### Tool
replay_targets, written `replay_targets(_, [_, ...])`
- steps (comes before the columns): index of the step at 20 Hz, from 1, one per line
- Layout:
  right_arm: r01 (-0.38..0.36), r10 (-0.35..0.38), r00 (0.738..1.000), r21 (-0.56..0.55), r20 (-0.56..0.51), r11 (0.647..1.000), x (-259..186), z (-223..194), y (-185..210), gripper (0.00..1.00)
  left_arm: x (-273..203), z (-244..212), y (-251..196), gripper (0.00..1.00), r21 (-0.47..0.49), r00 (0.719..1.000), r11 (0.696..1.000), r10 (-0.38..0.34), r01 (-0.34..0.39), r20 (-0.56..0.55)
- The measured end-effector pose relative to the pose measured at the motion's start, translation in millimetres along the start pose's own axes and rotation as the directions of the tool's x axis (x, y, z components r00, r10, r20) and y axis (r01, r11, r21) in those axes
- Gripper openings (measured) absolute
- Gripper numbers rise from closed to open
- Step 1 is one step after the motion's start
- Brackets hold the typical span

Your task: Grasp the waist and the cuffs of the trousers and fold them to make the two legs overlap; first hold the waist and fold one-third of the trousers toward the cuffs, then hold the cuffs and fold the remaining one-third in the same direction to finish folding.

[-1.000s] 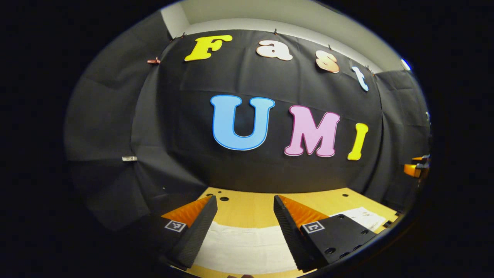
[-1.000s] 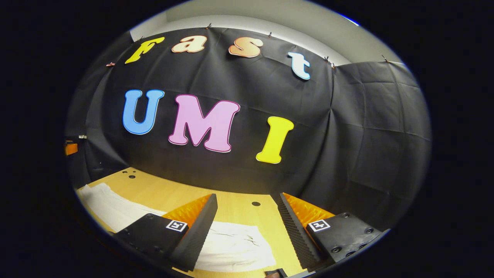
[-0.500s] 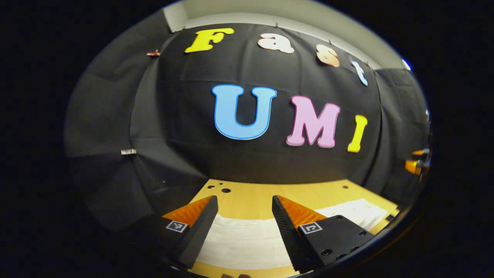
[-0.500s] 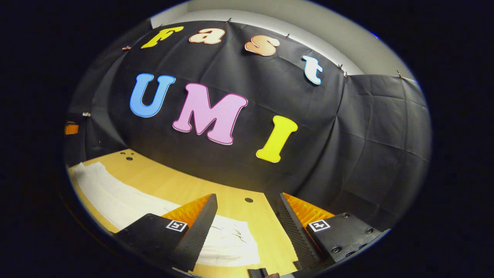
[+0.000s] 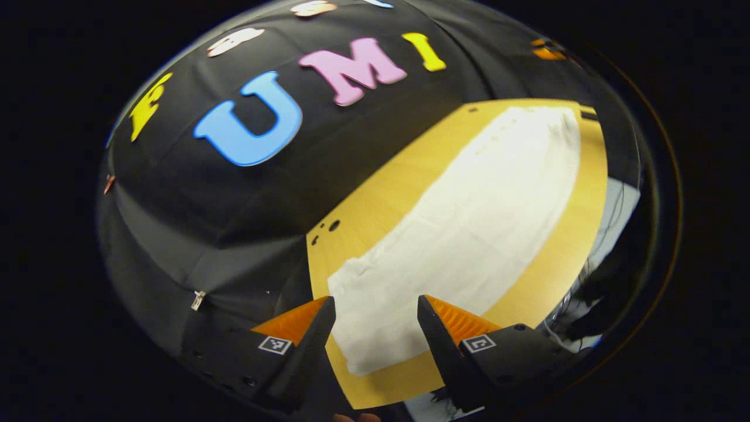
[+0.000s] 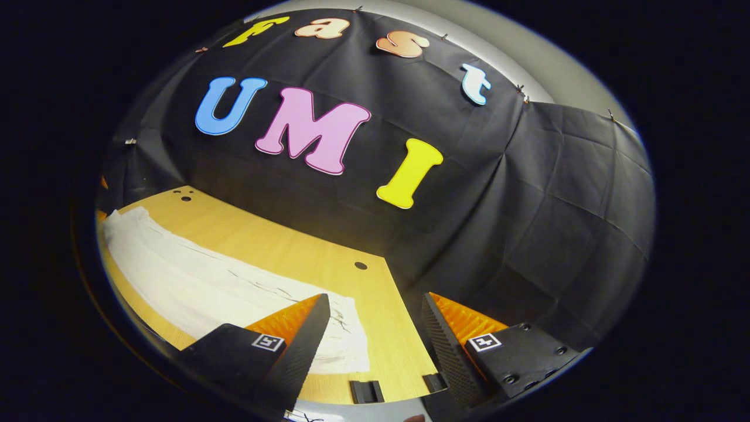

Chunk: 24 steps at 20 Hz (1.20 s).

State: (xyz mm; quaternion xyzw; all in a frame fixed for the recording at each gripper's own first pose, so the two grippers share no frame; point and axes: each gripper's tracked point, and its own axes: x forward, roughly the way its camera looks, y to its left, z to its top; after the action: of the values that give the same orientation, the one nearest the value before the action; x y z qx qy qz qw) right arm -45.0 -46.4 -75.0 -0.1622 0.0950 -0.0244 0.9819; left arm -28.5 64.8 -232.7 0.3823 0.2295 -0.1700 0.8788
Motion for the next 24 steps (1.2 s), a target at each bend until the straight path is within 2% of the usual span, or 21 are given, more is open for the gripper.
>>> replay_targets(2, [0.005, -0.005, 1.0, -0.003, -0.007, 1.0, -4, -2, -1, 0.98, 10, -23, -21, 0.9, 0.115, 0.996, 0.99, -0.069, 0.076, -0.064])
replay_targets(5, [0.011, -0.011, 1.0, -0.002, -0.018, 1.0, -5, -5, -1, 0.98, 27, -53, -37, 0.88, 0.202, 0.981, 0.966, -0.134, 0.162, -0.143])
replay_targets(7, [0.016, -0.016, 1.0, 0.003, -0.025, 1.0, -8, -7, -1, 0.98, 35, -67, -37, 0.88, 0.267, 0.974, 0.947, -0.131, 0.178, -0.186])
replay_targets(11, [0.018, -0.018, 0.999, -0.003, -0.04, 1.0, -9, -12, 1, 0.98, 48, -85, -29, 0.87, 0.421, 0.966, 0.884, -0.112, 0.204, -0.233])
replay_targets(17, [0.019, -0.021, 0.997, -0.033, -0.078, 0.999, -2, -27, 6, 0.98, 95, -84, -15, 0.83, 0.506, 0.953, 0.829, -0.1, 0.238, -0.284])
replay_targets(19, [0.003, -0.009, 0.996, -0.06, -0.09, 0.998, 4, -34, 10, 0.98, 106, -85, -21, 0.56, 0.53, 0.946, 0.809, -0.092, 0.253, -0.31])
replay_targets(21, [-0.03, 0.019, 0.994, -0.102, -0.106, 0.994, 12, -44, 16, 0.98, 112, -85, -20, 0.14, 0.583, 0.949, 0.775, -0.063, 0.242, -0.31])
replay_targets(22, [-0.052, 0.037, 0.993, -0.132, -0.114, 0.99, 17, -50, 21, 0.98, 111, -82, -23, 0.09, 0.587, 0.949, 0.772, -0.065, 0.244, -0.309])
replay_targets(24, [-0.115, 0.088, 0.987, -0.212, -0.135, 0.971, 28, -63, 30, 0.98, 111, -86, -20, 0.05, 0.553, 0.942, 0.79, -0.085, 0.263, -0.326])
